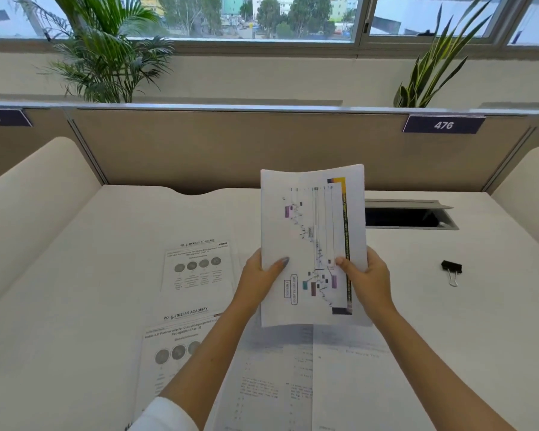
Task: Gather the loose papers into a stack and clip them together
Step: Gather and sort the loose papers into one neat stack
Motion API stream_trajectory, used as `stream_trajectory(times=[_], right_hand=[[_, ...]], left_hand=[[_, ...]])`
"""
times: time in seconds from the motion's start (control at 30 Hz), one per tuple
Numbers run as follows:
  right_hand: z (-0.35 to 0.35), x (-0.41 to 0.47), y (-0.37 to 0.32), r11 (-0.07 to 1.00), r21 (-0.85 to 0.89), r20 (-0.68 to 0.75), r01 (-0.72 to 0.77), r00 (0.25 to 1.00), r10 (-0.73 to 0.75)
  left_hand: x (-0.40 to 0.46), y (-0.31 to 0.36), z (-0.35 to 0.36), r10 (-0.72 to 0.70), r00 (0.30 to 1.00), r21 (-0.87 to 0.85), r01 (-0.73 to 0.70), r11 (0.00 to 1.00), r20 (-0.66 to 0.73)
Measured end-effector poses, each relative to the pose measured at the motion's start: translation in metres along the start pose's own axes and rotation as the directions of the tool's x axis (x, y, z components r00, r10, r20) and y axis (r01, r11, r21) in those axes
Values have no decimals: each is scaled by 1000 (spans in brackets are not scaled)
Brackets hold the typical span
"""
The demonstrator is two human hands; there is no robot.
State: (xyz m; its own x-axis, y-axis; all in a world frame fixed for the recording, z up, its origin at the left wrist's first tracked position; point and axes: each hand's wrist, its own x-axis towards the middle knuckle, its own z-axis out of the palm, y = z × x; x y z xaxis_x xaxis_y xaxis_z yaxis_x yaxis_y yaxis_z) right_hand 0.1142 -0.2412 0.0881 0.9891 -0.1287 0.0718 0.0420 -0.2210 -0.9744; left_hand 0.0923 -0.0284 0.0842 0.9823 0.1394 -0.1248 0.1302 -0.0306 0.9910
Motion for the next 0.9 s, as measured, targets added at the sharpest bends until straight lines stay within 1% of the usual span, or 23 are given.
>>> stream_trajectory(times=[0.07, 0.17, 0.23, 0.33, 0.4, 0.47, 0.5, 0.53, 0.6, 0.63, 0.7, 0.8, 0.9], right_hand=[[-8, -5, 9, 999, -31, -18, -36, 999, 36], [-13, -18, 30, 986, -58, 4, -157, 988, 157], [-12, -29, 42, 971, -88, 40, -222, 973, 226], [-7, -47, 57, 951, -174, 50, -256, 962, 268], [-4, -59, 64, 934, -283, 2, -216, 974, 226], [-5, -72, 71, 872, -473, -37, -123, 992, 120], [-6, -79, 76, 815, -578, -18, -53, 998, 52], [-7, -87, 82, 738, -674, 32, 21, 1000, 0], [-7, -104, 95, 573, -813, 113, 104, 993, -20], [-7, -113, 101, 508, -855, 126, 108, 992, 0], [-6, -127, 109, 436, -893, 149, 110, 987, 57], [-6, -133, 115, 422, -897, 188, 135, 978, 88], [-4, -118, 115, 419, -892, 226, 168, 970, 91]], left_hand=[[-10, -8, 1, -53, 999, -24, 53, 998, -6], [-29, -25, 1, -203, 977, -101, 208, 973, 59], [-41, -41, 0, -244, 967, -64, 249, 966, 75], [-59, -63, -1, -259, 965, 57, 257, 965, 26], [-69, -74, -3, -262, 965, 121, 263, 957, -26], [-77, -81, -5, -256, 965, 176, 263, 949, -63], [-80, -83, -5, -250, 965, 201, 261, 944, -79], [-83, -85, -7, -246, 964, 218, 262, 940, -97], [-86, -87, -9, -228, 966, 228, 252, 940, -125], [-87, -88, -9, -219, 967, 228, 245, 942, -133], [-87, -90, -10, -205, 968, 221, 234, 947, -144], [-84, -93, -12, -205, 966, 206, 235, 950, -156], [-78, -95, -14, -228, 957, 147, 255, 956, -179]])
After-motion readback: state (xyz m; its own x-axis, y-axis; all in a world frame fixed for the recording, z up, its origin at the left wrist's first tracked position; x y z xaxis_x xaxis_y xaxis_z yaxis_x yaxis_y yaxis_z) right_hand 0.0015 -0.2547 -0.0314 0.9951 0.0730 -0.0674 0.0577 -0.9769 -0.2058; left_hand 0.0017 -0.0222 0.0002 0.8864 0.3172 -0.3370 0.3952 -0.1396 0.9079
